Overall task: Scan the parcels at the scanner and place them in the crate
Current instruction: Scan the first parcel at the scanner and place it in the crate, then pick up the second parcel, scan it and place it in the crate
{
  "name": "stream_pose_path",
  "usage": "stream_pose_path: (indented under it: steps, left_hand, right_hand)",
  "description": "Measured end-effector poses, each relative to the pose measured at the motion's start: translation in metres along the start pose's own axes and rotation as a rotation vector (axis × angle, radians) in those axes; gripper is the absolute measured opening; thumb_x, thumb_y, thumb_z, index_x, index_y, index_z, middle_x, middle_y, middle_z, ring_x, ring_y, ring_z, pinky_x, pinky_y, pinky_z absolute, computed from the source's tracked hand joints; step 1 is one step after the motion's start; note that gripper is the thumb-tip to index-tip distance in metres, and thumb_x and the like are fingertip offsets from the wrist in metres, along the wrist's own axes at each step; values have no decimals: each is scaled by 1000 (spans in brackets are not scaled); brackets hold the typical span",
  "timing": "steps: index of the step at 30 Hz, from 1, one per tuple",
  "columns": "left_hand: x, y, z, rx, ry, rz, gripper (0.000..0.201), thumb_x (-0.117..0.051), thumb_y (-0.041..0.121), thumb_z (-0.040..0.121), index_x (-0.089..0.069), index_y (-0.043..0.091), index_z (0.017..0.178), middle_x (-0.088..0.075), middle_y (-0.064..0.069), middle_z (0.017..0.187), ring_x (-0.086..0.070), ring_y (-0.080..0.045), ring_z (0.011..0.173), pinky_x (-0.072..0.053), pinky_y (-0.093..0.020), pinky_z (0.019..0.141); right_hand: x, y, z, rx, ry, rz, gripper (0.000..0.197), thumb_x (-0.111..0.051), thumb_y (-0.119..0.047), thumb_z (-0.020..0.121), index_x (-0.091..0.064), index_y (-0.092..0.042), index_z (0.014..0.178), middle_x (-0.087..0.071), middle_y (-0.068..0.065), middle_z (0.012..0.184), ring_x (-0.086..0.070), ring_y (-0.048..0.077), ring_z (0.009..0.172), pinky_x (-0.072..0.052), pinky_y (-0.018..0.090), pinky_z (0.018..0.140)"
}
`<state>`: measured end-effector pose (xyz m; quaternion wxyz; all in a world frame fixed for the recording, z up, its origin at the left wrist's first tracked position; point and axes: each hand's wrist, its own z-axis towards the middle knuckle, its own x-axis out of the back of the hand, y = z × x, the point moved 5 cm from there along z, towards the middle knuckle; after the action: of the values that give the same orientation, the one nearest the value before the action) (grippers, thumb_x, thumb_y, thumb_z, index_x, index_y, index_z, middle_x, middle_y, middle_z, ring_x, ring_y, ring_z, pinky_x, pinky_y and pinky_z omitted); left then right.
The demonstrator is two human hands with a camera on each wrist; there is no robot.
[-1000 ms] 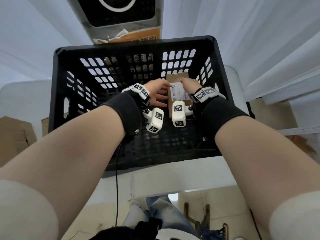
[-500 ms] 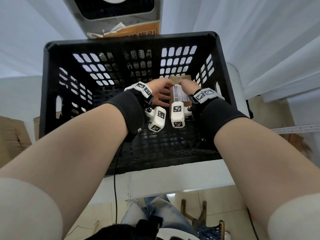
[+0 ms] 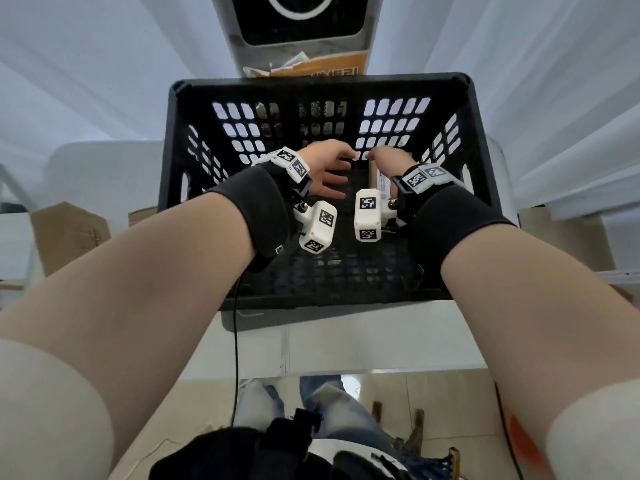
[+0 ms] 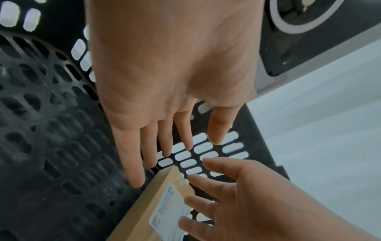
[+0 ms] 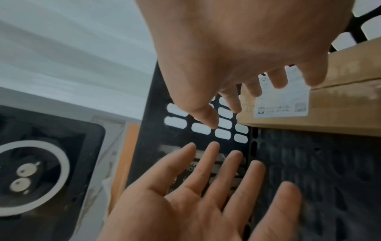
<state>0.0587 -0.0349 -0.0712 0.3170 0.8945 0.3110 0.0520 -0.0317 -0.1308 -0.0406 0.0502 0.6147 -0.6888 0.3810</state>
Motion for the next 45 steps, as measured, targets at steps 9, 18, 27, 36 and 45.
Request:
stream_pose_path:
  steps: [9,18,27,36,45]
  left_hand:
    - [41,-9,-51,-91,-60,20,39,-59,23,94,-63,13,130,-69,-5,126,-63,-29,114,-59,-39,69]
    - [98,-3,-131,-181,-135,17,35,-58,15,92,-63,9,127,-74,-7,116,-72,-29,95,-61,-38,62]
    - [197,12,-193,-275,-137,34,14,-61,20,92,-68,13,102,-74,-2,109,-72,-23,95,-62,-38,76]
    - [313,-10,-206,-269,2,-5,24,-63,20,92,-68,13,115,-74,-2,110,-73,-27,95,-61,-35,70]
    - [376,-53,-182,-130,46,24,13,-65,24,92,-68,17,104,-64,-7,128,-62,-31,113,-58,-48,89]
  right_hand:
    - [-50,-36,-51,-4,-50,324,17,-46,-25,95,-53,-16,108,-58,10,114,-63,31,89,-56,39,70]
    - [-90,-88,-115,108,3,448,7,-54,-27,87,-54,-24,80,-61,7,106,-67,34,107,-54,54,95]
    - [-142,-171,-167,167,8,660,28,-53,-9,82,-72,-6,102,-71,13,84,-69,33,72,-60,40,68]
    - [-229,-239,-176,199,-125,636,16,-52,-15,92,-68,-14,89,-68,6,85,-65,29,63,-55,39,72]
    - [-296,-243,-142,179,-62,321,43,-52,-22,96,-54,-7,136,-54,14,140,-52,23,99,-50,40,95]
